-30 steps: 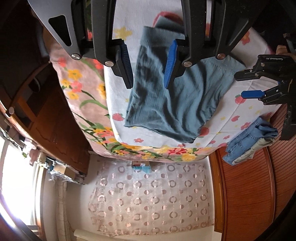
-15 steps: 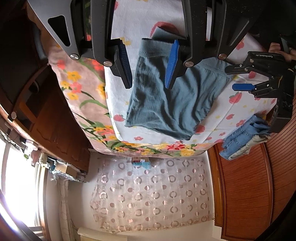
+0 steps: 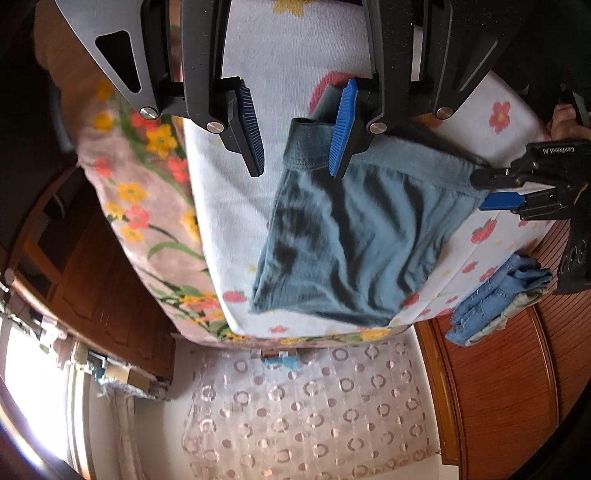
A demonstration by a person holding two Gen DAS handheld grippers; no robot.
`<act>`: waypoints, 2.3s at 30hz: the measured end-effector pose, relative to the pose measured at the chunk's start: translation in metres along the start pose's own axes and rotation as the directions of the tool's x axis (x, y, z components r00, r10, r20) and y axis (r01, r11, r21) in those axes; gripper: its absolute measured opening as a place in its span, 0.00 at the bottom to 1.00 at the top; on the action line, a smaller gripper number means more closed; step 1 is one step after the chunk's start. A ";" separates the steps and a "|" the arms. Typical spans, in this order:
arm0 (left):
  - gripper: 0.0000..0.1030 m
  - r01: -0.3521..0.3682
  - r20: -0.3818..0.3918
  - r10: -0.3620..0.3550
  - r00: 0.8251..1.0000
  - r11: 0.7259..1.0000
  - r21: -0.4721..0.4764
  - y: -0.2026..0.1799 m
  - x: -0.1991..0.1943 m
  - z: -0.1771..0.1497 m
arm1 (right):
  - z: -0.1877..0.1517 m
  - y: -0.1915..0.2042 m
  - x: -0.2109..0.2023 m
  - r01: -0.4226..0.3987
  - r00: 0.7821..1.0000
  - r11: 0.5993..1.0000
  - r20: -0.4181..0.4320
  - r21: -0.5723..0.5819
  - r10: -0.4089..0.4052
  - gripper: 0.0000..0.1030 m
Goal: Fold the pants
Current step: 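Close the left gripper on the leg hem while the right gripper grasps beside it, then position both open grippers at the folded leg hem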
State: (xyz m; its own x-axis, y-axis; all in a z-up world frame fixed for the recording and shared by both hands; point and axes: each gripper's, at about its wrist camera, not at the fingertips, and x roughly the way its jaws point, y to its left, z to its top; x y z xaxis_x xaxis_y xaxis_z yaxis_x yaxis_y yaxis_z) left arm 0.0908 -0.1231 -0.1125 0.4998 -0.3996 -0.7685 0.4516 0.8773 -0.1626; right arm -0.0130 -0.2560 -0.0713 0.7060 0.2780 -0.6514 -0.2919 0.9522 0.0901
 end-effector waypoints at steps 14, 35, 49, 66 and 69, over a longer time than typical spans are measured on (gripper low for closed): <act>0.17 0.012 0.066 -0.010 0.998 1.000 -0.025 0.005 -0.029 0.005 | 0.006 0.013 -0.019 -0.059 0.998 0.998 0.032 -0.036 0.060 0.10; 0.55 -0.050 0.019 0.051 0.999 0.997 -0.052 0.020 -0.020 -0.003 | -0.009 0.025 -0.008 -0.024 1.000 1.000 -0.012 0.007 0.024 0.24; 0.75 -0.099 0.026 0.100 0.995 0.994 -0.050 0.020 -0.014 -0.003 | -0.012 0.021 -0.007 -0.018 1.000 1.000 0.003 0.004 0.018 0.28; 0.62 -0.082 0.011 0.082 0.997 0.996 -0.018 0.011 -0.006 -0.008 | -0.012 0.016 -0.001 -0.013 1.000 1.000 -0.008 0.006 0.013 0.38; 0.58 -0.075 0.017 0.075 0.997 0.997 -0.014 0.011 -0.006 -0.008 | -0.013 0.015 0.000 -0.025 1.000 1.000 -0.007 0.010 0.025 0.38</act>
State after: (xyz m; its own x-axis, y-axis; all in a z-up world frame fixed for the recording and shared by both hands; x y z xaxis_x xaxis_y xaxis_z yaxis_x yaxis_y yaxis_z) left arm 0.0864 -0.1090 -0.1144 0.5448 -0.3372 -0.7678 0.4027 0.9083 -0.1132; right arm -0.0254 -0.2431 -0.0796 0.6936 0.3011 -0.6544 -0.3030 0.9461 0.1142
